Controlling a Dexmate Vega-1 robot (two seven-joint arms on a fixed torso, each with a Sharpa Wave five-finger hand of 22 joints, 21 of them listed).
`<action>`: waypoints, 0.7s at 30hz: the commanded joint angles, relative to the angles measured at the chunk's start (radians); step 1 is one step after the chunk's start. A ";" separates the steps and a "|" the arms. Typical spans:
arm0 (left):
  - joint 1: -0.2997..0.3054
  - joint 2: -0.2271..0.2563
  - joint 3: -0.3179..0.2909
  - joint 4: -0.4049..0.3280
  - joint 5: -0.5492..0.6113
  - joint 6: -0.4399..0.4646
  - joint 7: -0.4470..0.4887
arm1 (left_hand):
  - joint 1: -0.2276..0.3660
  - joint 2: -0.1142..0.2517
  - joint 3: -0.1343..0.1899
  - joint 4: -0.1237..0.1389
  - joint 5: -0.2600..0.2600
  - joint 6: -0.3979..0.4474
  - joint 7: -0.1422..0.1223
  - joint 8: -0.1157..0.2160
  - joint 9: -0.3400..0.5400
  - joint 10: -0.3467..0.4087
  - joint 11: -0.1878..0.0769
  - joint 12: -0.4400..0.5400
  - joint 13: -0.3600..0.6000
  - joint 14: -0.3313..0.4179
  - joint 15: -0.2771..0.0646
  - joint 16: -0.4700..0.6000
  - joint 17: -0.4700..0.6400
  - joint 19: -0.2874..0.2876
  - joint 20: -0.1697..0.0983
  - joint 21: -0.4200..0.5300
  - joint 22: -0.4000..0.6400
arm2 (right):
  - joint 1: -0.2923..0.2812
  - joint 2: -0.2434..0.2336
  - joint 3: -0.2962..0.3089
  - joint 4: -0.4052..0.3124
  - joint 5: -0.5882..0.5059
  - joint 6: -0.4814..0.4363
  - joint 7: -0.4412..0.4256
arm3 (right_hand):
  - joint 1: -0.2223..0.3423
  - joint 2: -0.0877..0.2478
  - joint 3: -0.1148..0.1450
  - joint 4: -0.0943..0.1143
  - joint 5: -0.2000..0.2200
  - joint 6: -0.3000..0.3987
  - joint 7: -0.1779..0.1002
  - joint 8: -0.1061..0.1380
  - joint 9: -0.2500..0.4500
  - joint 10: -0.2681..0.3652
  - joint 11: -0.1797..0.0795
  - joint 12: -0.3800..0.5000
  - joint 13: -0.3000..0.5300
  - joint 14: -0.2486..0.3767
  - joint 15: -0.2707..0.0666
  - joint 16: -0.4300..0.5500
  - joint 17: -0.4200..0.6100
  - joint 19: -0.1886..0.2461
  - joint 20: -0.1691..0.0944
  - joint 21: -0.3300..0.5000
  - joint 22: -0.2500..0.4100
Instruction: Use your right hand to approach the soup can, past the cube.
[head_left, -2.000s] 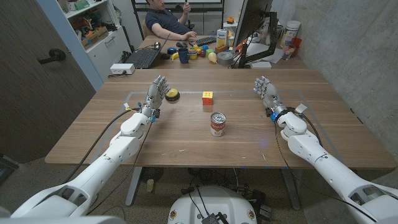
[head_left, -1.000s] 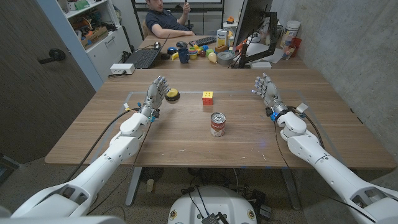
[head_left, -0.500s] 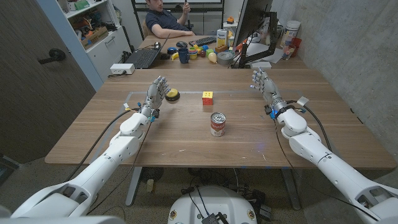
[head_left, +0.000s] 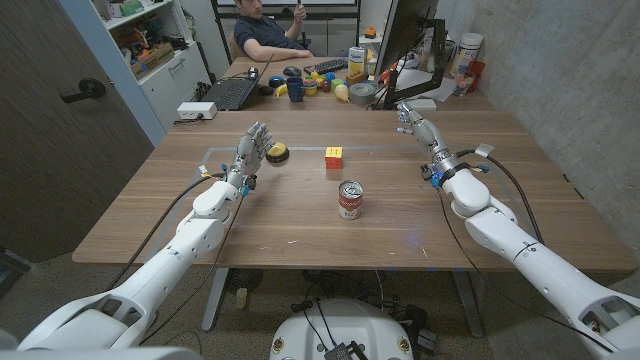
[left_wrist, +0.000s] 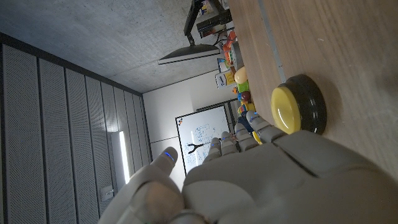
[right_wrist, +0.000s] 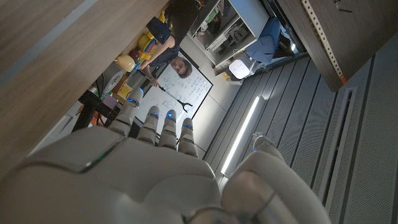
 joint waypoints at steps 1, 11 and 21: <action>-0.005 0.001 0.002 0.004 0.001 0.008 -0.001 | 0.002 0.119 -0.004 -0.001 0.004 -0.003 0.000 0.006 0.002 -0.008 0.002 0.005 0.003 -0.007 0.005 0.007 0.005 0.011 -0.002 0.005 0.004 | -0.010 -0.026 -0.014 -0.065 -0.136 0.027 -0.042 | 0.023 -0.002 0.001 -0.012 0.002 0.012 -0.006 0.005 0.005 0.003 -0.006 0.009 0.003 0.001 -0.004 -0.004 0.004 0.013 0.002 -0.005 0.003; -0.019 -0.002 0.008 0.016 0.005 0.013 -0.007 | 0.002 0.119 -0.005 -0.001 0.005 -0.003 -0.001 0.006 0.002 -0.008 0.002 0.005 0.003 -0.007 0.005 0.007 0.005 0.011 -0.002 0.005 0.004 | -0.033 -0.050 -0.014 -0.150 -0.257 0.032 -0.071 | 0.033 -0.023 -0.017 -0.024 -0.001 0.014 -0.018 0.004 0.005 0.001 -0.012 0.009 0.003 0.004 0.004 -0.013 0.005 0.031 0.003 -0.015 0.004; -0.030 -0.007 0.016 0.024 0.008 0.019 -0.015 | 0.002 0.119 -0.007 -0.001 0.006 -0.002 0.002 0.007 0.002 -0.008 0.001 0.005 0.003 -0.007 0.004 0.007 0.005 0.011 -0.002 0.005 0.004 | -0.064 -0.105 -0.024 -0.287 -0.498 -0.076 -0.130 | 0.036 -0.028 -0.030 -0.028 -0.002 0.010 -0.033 0.000 0.006 -0.007 -0.018 0.007 0.003 0.002 0.003 -0.022 0.005 0.041 0.003 -0.025 0.003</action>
